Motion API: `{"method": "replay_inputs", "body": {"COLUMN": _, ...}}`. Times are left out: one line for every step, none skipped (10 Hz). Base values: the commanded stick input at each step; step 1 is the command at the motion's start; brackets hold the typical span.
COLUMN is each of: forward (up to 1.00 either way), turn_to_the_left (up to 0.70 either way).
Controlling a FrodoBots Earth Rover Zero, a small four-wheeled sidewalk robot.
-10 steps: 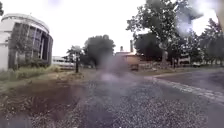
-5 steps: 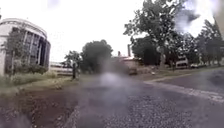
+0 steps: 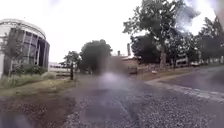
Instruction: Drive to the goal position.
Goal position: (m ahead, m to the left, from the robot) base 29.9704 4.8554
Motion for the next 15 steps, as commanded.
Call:
{"method": "replay_inputs", "body": {"forward": 0.70, "turn_to_the_left": -0.14}}
{"method": "replay_inputs", "body": {"forward": 0.70, "turn_to_the_left": -0.05}}
{"method": "replay_inputs", "body": {"forward": 0.70, "turn_to_the_left": -0.01}}
{"method": "replay_inputs", "body": {"forward": 0.70, "turn_to_the_left": 0.00}}
{"method": "replay_inputs", "body": {"forward": 0.70, "turn_to_the_left": 0.00}}
{"method": "replay_inputs", "body": {"forward": 0.70, "turn_to_the_left": 0.00}}
{"method": "replay_inputs", "body": {"forward": 0.70, "turn_to_the_left": 0.00}}
{"method": "replay_inputs", "body": {"forward": 0.70, "turn_to_the_left": 0.00}}
{"method": "replay_inputs", "body": {"forward": 0.70, "turn_to_the_left": 0.00}}
{"method": "replay_inputs", "body": {"forward": 0.70, "turn_to_the_left": 0.00}}
{"method": "replay_inputs", "body": {"forward": 0.70, "turn_to_the_left": 0.00}}
{"method": "replay_inputs", "body": {"forward": 0.70, "turn_to_the_left": 0.00}}
{"method": "replay_inputs", "body": {"forward": 0.70, "turn_to_the_left": 0.00}}
{"method": "replay_inputs", "body": {"forward": 0.70, "turn_to_the_left": 0.00}}
{"method": "replay_inputs", "body": {"forward": 0.70, "turn_to_the_left": -0.05}}
